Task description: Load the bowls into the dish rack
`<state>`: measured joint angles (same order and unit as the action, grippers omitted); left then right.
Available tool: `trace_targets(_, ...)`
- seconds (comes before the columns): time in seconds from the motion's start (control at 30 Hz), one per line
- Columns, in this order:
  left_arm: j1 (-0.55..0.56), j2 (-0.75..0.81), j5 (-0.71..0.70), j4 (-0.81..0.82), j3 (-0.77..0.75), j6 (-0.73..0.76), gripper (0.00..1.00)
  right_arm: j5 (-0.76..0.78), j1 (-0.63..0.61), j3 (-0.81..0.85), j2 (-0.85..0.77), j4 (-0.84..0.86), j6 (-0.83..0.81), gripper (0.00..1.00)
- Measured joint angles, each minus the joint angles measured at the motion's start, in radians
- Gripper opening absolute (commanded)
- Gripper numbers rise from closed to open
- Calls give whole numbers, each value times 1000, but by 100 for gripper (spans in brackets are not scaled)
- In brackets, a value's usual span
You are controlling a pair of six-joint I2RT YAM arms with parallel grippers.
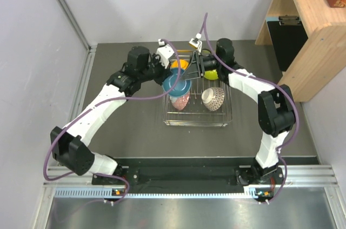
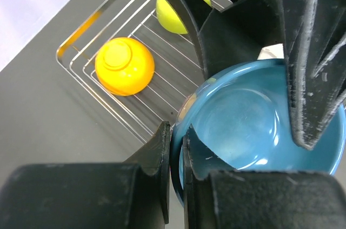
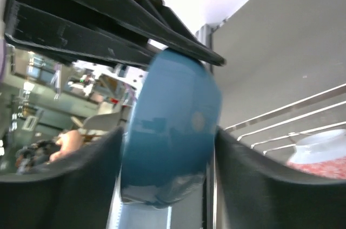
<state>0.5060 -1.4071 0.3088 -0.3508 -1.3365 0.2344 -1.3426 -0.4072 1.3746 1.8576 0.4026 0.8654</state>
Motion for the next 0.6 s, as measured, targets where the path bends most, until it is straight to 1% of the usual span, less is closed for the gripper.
trace_targets(0.03, 3, 0, -3, 1, 3, 1, 0, -8, 0, -8, 1, 42, 32, 51)
trace_targets(0.07, 6, 0, -5, 2, 7, 2, 0, -17, 0, -14, 3, 84, 68, 40)
trace_targets(0.1, 6, 2, -7, 7, 7, 3, 0, -16, 0, -21, 5, 105, 90, 35)
trace_targets(0.17, 10, 5, -31, 14, 7, 5, 0, -5, 0, -26, 15, 145, 142, 28)
trace_targets(0.23, 11, 5, -40, 13, 8, 5, 0, -7, -1, -26, 23, 169, 161, 23)
trace_targets(0.37, 11, 5, -45, 14, 9, 5, 0, -10, -3, -26, 31, 201, 185, 0)
trace_targets(0.4, 11, 5, -45, 14, 9, 5, 15, -10, -3, -26, 31, 204, 188, 0)
trace_targets(0.43, 11, 5, -45, 14, 9, 5, 27, -10, -3, -26, 31, 206, 191, 0)
trace_targets(0.53, 11, 5, -34, 22, 9, 8, 57, -20, -3, -26, 32, 214, 198, 0)
trace_targets(0.6, 12, 5, -29, 31, 9, 9, 60, -37, -8, -26, 32, 222, 202, 0)
